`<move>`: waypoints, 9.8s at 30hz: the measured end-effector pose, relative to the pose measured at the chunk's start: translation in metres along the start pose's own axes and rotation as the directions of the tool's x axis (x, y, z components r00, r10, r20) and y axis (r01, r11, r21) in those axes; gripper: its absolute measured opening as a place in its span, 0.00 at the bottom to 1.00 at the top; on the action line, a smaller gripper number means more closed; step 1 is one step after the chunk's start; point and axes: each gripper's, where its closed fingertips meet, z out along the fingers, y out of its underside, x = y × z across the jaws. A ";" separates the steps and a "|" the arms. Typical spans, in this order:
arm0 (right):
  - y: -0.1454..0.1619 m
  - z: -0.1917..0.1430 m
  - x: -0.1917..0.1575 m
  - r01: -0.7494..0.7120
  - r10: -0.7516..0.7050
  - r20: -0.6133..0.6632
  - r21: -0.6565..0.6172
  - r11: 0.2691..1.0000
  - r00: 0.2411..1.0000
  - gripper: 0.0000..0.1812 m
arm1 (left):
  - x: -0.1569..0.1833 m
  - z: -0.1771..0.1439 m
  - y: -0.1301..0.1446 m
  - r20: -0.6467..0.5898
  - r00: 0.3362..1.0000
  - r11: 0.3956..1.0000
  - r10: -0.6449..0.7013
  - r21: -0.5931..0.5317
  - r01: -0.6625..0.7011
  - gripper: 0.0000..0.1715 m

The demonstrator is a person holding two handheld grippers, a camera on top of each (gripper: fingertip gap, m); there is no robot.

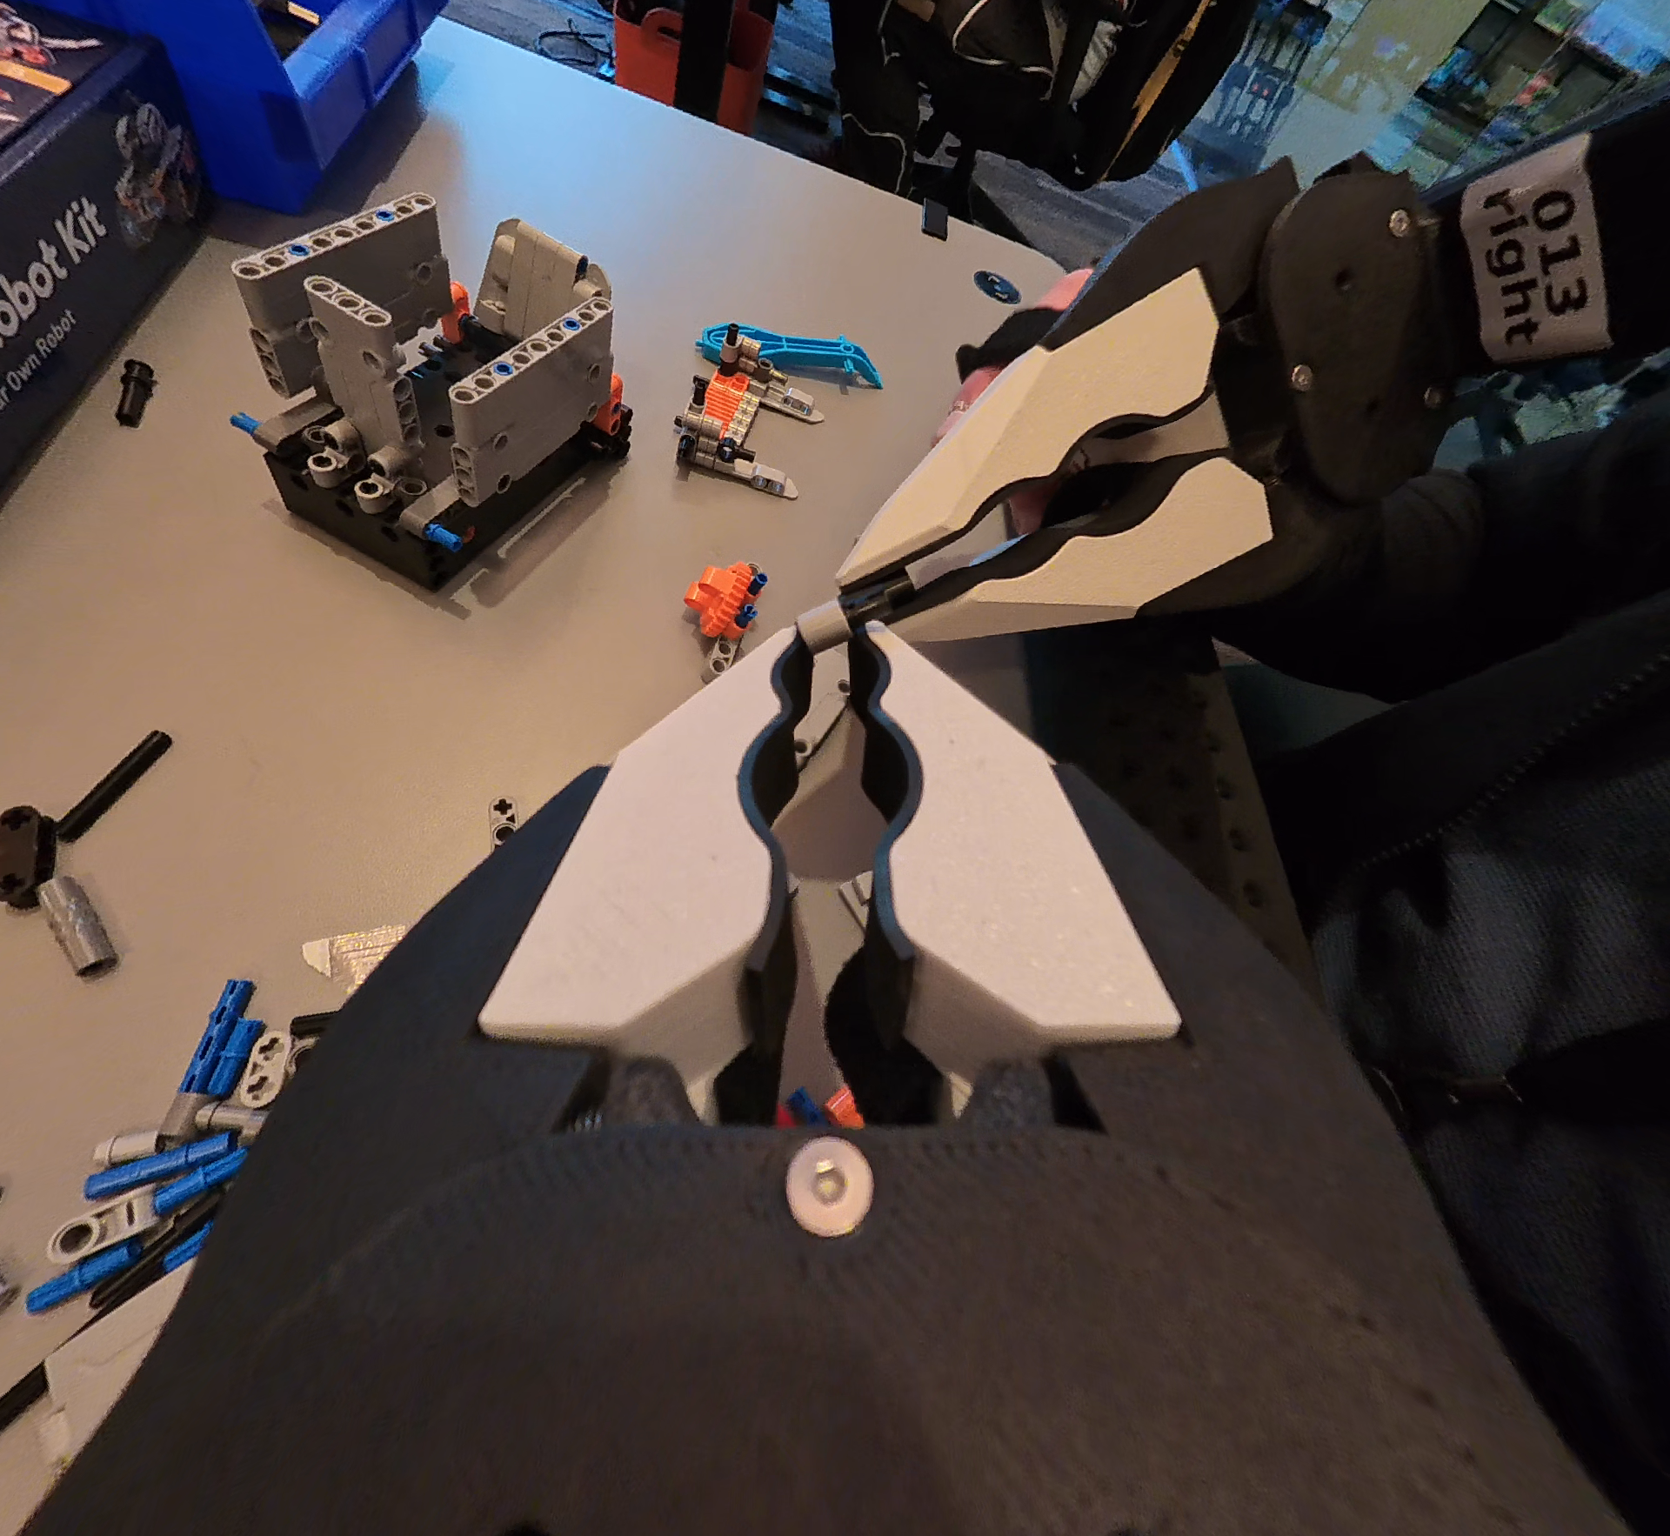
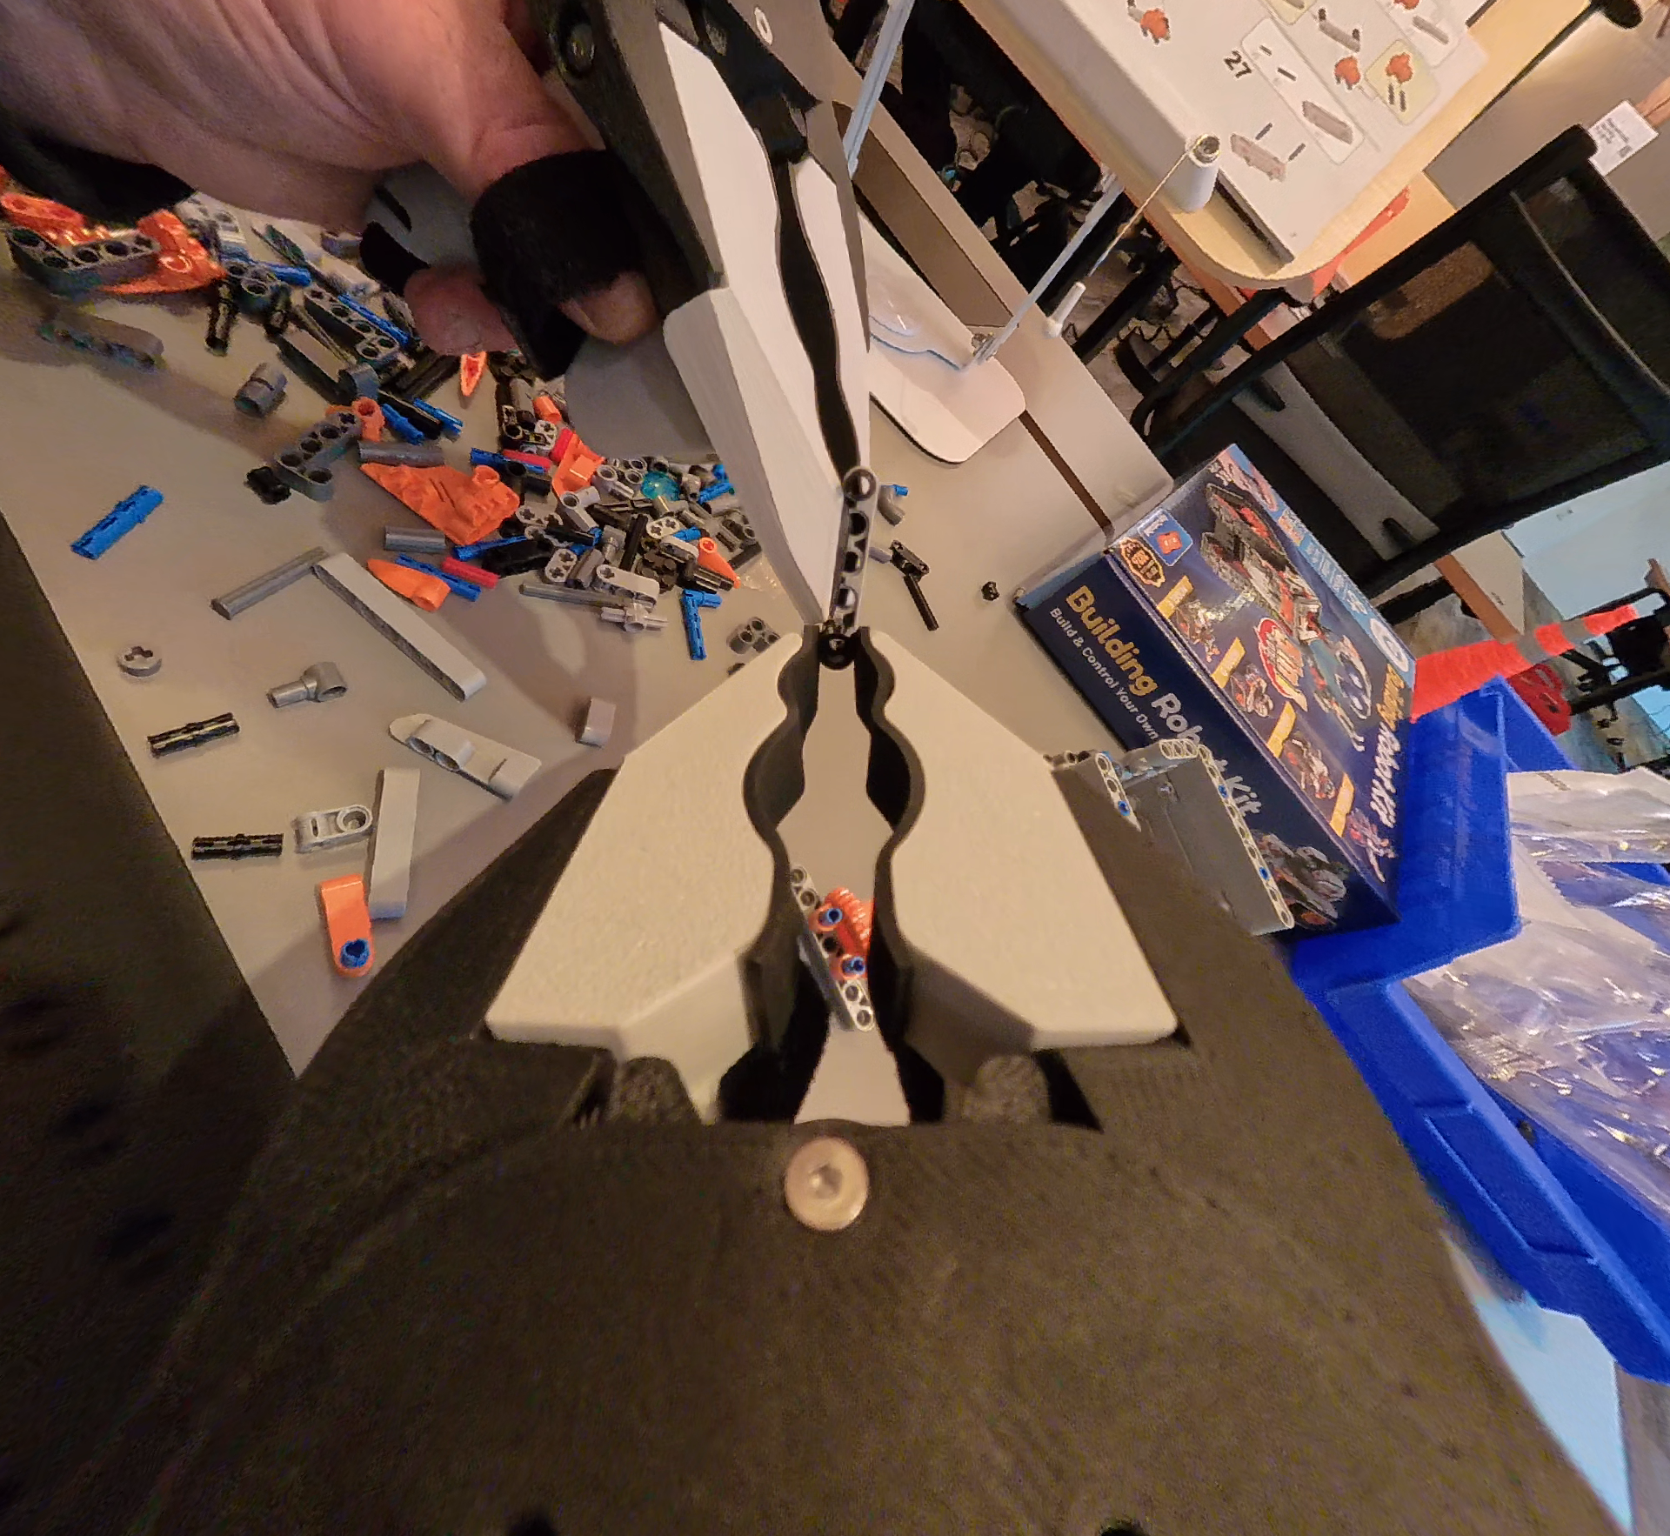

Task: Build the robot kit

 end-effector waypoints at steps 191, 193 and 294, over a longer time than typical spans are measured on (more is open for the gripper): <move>0.108 -0.051 0.016 -0.334 0.425 0.270 -0.325 0.885 0.864 0.03 | -0.032 0.093 0.044 0.116 0.912 0.846 0.395 -0.432 -0.311 0.21; 0.108 -0.047 0.017 -0.338 0.429 0.277 -0.320 0.885 0.860 0.03 | -0.033 0.095 0.047 0.109 0.916 0.845 0.387 -0.438 -0.305 0.20; 0.118 -0.052 0.024 -0.435 0.482 0.296 -0.210 0.875 0.825 0.03 | -0.032 0.096 0.060 0.089 0.948 0.872 0.307 -0.427 -0.242 0.18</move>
